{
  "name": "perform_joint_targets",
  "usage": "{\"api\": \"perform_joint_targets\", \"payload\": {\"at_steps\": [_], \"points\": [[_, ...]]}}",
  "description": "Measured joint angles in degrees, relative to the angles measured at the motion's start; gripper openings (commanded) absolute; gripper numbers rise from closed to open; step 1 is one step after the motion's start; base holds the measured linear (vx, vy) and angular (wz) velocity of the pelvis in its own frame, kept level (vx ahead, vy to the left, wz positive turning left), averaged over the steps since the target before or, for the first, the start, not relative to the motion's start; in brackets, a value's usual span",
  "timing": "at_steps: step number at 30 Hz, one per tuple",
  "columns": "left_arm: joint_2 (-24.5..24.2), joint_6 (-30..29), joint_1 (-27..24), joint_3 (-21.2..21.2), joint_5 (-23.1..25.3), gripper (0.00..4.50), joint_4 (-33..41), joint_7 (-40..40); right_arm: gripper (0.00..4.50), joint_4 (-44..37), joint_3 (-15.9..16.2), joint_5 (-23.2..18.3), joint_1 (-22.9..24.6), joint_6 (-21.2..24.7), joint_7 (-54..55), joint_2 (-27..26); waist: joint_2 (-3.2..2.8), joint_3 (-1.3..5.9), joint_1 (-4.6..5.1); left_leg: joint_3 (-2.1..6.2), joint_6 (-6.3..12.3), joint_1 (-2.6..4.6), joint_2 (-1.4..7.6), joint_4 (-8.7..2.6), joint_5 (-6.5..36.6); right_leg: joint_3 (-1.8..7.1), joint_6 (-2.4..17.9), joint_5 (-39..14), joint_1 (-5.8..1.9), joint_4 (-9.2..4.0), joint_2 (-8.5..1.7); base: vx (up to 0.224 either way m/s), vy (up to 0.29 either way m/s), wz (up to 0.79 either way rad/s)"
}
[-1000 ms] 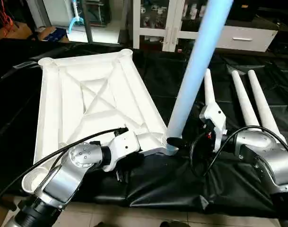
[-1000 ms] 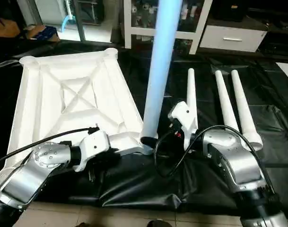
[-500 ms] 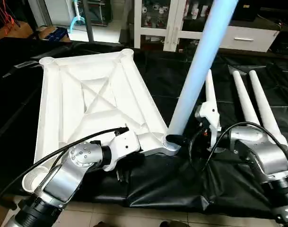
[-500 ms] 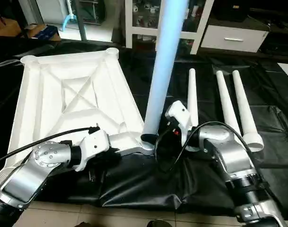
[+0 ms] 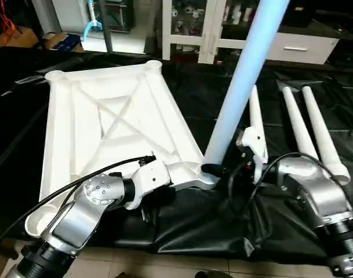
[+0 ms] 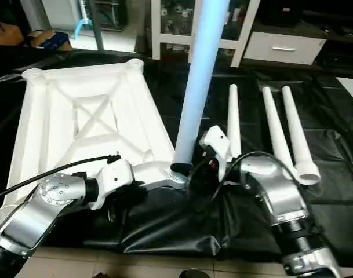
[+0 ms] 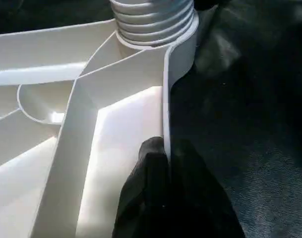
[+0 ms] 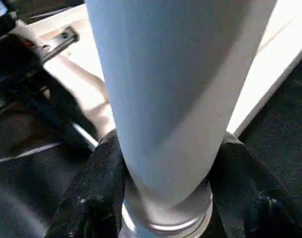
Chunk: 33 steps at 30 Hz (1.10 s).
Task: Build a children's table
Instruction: Insert table leg to table base
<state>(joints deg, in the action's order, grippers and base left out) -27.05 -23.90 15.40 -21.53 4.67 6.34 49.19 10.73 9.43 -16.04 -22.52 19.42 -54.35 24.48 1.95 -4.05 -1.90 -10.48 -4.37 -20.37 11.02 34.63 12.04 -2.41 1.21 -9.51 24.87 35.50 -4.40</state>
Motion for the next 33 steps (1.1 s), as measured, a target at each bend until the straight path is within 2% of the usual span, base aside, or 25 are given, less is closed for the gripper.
{"api": "perform_joint_targets", "payload": {"at_steps": [5,9,12,15,17,23,33], "points": [[3.7,-5.2,0.9,1.1,0.7,0.0,-1.0,-4.0,1.96,2.2,-0.8,2.3,-0.9,0.1,8.8,-4.9,0.35,0.22,0.47,0.01,-0.37,0.2,0.0,0.18,0.1,0.06,-0.3,-0.2,-0.06,0.23,0.01,0.0,0.0,0.0],[7.7,-10.2,2.6,2.8,1.0,0.0,-3.0,-8.7,1.95,8.6,-2.0,3.9,-5.7,2.0,18.9,-11.7,0.97,0.65,1.37,0.29,-0.56,0.25,-0.01,0.23,0.0,-0.02,-0.3,-0.1,-0.06,0.3,0.12,0.0,0.0,0.0],[12.1,-14.9,4.8,4.5,1.7,0.0,-5.3,-13.7,1.95,15.4,-3.9,5.2,-10.6,2.3,28.8,-17.7,1.06,0.67,2.02,0.53,-0.64,0.15,-0.03,0.35,0.0,-0.14,-0.3,0.0,-0.02,0.28,0.14,0.0,0.0,0.0],[19.4,-20.3,7.6,7.0,2.8,0.0,-8.2,-21.3,1.95,23.4,-6.3,6.5,-15.8,-0.7,41.4,-23.5,1.26,0.72,2.29,0.61,-0.72,-0.01,-0.03,0.43,-0.1,-0.19,-0.3,0.2,0.07,0.28,0.15,0.0,0.0,0.0],[22.1,-21.9,8.0,7.6,2.9,0.0,-8.5,-24.5,1.95,26.2,-7.1,7.2,-17.0,-2.8,45.8,-25.6,1.36,0.74,2.2,0.66,-0.72,-0.11,-0.02,0.42,-0.1,-0.24,-0.3,0.3,0.06,0.22,0.15,0.0,0.0,0.0],[22.1,-22.3,8.5,8.3,2.9,0.0,-8.5,-25.4,1.95,29.6,-7.0,8.6,-18.7,-6.7,47.4,-27.4,1.4,0.74,1.68,0.77,-0.6,-0.58,0.03,0.41,-0.1,-0.64,-0.1,0.4,0.21,0.06,0.16,0.0,0.0,0.0],[21.4,-22.2,8.7,8.3,2.5,0.0,-8.5,-25.9,1.95,32.3,-6.9,9.6,-19.0,-11.1,46.7,-27.4,1.39,0.73,1.71,0.78,-0.48,-0.66,0.08,0.41,-0.2,-0.78,-0.1,0.5,0.19,-0.13,0.14,0.0,0.0,0.0]]}}
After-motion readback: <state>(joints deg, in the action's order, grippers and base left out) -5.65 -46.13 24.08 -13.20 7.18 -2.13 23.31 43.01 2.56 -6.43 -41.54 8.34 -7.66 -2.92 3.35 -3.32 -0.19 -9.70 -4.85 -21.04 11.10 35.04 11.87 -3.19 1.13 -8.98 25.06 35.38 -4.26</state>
